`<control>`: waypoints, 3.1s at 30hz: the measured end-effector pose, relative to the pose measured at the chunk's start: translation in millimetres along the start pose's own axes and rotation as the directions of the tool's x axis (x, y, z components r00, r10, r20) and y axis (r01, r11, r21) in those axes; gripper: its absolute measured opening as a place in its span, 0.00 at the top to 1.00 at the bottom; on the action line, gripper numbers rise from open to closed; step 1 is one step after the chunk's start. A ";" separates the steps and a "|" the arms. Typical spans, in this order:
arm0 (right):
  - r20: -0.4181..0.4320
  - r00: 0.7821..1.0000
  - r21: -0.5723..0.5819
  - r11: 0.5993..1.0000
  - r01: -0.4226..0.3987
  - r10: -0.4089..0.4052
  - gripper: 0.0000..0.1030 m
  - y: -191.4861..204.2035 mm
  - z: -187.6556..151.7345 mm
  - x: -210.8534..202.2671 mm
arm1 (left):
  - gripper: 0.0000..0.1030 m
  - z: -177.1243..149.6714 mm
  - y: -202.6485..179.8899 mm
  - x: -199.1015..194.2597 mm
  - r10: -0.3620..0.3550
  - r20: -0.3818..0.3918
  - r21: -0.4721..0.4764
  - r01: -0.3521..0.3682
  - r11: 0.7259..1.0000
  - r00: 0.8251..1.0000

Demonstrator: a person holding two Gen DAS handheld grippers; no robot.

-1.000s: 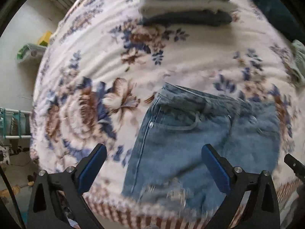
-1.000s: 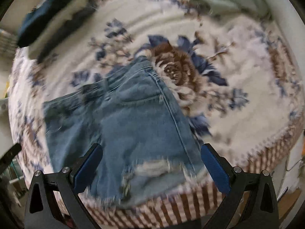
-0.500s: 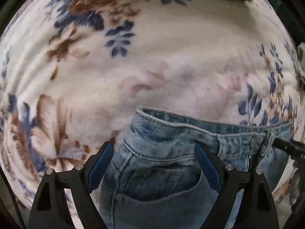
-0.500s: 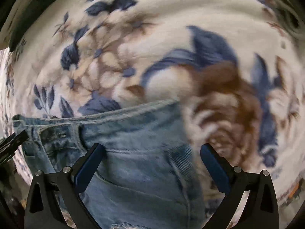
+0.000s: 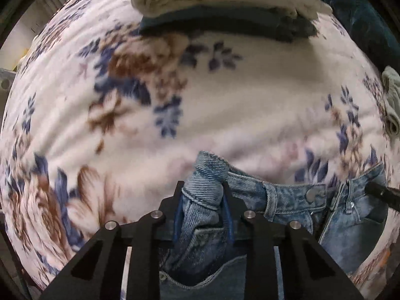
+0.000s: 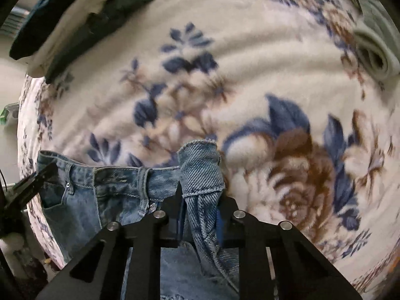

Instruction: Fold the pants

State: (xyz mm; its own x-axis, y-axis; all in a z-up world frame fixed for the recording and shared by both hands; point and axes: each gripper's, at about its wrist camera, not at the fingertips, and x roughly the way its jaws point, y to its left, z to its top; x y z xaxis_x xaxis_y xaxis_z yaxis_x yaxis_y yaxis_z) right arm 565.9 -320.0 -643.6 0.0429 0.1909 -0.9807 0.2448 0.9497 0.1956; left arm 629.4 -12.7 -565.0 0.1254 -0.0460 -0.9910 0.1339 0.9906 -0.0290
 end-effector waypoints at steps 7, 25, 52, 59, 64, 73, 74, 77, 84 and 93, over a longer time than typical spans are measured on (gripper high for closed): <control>-0.072 0.997 -0.030 0.999 0.016 -0.018 0.69 4.0 46.0 20.5 | 0.54 9.5 -2.6 16.5 0.122 0.007 -0.003 -0.122 0.992 0.992; -0.185 0.983 -0.108 0.993 -0.041 0.020 0.16 -57.4 -14.2 -42.5 | 0.13 -110.4 -114.6 -57.1 0.338 0.091 -0.009 -0.339 0.941 0.937; -0.446 0.776 -0.080 0.844 -0.530 0.446 0.16 -215.8 16.2 13.0 | 0.13 -216.8 -414.4 25.0 0.514 0.191 0.224 -0.548 0.806 0.836; -0.489 0.667 -0.034 0.752 -0.658 0.561 0.16 -162.7 24.2 41.4 | 0.11 -213.1 -382.0 37.3 0.471 0.122 0.168 -0.486 0.858 0.874; -0.478 0.642 -0.016 0.725 -0.688 0.599 0.16 -122.4 31.1 48.4 | 0.53 -210.0 -366.4 32.1 0.378 0.110 0.172 -0.392 0.904 0.919; -0.357 0.759 -0.027 0.807 -0.590 0.544 0.76 -73.8 30.0 48.0 | 0.89 -212.2 -326.2 2.3 0.280 0.120 0.144 -0.296 0.944 0.952; -0.349 0.765 -0.023 0.811 -0.584 0.541 0.77 -73.7 27.4 44.7 | 0.89 -212.6 -323.4 -2.7 0.280 0.127 0.142 -0.297 0.944 0.951; -0.326 0.777 -0.025 0.816 -0.577 0.539 0.82 -70.9 24.1 30.6 | 0.89 -213.3 -312.5 -20.5 0.278 0.151 0.130 -0.298 0.946 0.949; -0.292 0.794 -0.025 0.826 -0.563 0.533 0.82 -56.1 17.5 -3.1 | 0.90 -206.0 -258.5 -63.6 0.268 0.199 0.060 -0.285 0.957 0.943; -0.230 0.809 -0.034 0.826 -0.562 0.541 0.82 13.9 17.6 -34.9 | 0.90 -186.9 -161.8 -102.1 0.237 0.251 -0.018 -0.240 0.971 0.938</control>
State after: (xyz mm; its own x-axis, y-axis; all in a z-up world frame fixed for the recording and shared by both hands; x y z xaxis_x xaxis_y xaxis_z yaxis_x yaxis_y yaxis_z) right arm 584.8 -317.9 -606.8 -0.0558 0.7253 -0.6862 0.1452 0.6858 0.7131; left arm 411.2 -144.1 -483.5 0.3964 0.1591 -0.9042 0.0822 0.9748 0.2076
